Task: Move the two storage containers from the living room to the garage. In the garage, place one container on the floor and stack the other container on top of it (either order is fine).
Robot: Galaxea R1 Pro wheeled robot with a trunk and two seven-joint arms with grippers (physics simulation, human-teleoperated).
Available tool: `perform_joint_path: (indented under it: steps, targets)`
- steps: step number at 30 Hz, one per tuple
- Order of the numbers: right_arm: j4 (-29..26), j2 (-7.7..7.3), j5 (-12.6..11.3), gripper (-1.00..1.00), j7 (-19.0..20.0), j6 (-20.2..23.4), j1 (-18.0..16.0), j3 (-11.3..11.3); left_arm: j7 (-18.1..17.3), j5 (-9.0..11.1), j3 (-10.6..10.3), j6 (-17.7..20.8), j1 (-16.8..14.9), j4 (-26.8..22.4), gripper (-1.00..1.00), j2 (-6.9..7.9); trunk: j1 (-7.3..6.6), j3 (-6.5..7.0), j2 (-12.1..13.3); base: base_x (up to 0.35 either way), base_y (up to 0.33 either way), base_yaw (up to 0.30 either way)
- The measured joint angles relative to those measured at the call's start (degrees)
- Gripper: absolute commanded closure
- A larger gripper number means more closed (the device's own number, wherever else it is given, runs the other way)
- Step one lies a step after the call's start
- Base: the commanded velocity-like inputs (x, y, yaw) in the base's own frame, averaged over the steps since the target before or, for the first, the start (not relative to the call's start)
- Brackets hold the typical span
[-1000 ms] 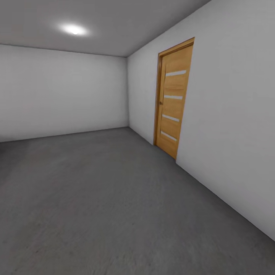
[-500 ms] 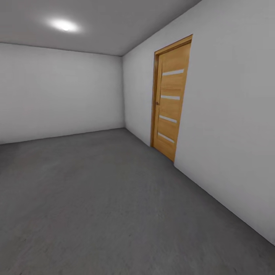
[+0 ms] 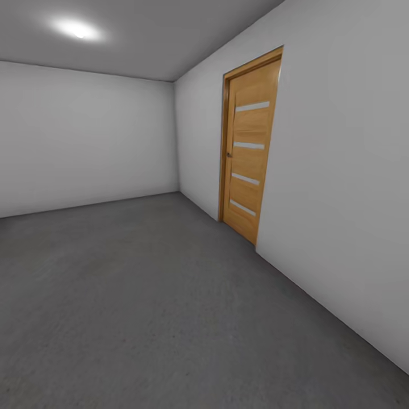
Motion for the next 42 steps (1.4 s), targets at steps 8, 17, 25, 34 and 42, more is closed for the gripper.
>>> perform_joint_path:
  steps: [8,17,25,34,42]
  targets:
    - [0.00,0.00,0.00,-1.00,0.00,0.00,0.00,0.00,0.03,0.00,0.00,0.00,0.00,-0.01,-1.00,0.00,0.00,0.00,0.00,0.323,0.000,0.000]
    - [0.00,0.00,0.00,-1.00,0.00,0.00,0.00,0.00,0.02,0.00,0.00,0.00,-0.01,0.01,-1.00,0.00,0.00,0.00,0.00,0.323,0.000,0.000]
    - [0.00,0.02,0.00,-1.00,0.00,0.00,0.00,0.00,0.01,0.00,0.00,0.00,0.01,0.01,-1.00,0.01,0.00,0.00,0.00,0.323,0.000,0.000]
    - [0.00,0.02,0.00,-1.00,0.00,0.00,0.00,0.00,-0.01,0.00,0.00,0.00,-0.02,-0.01,-1.00,0.00,0.00,0.00,0.00,0.323,0.000,0.000]
    - [0.00,0.00,0.00,-1.00,0.00,0.00,0.00,0.00,0.00,0.00,0.00,0.00,0.01,0.00,-1.00,0.01,0.00,0.00,0.00,0.323,0.000,0.000]
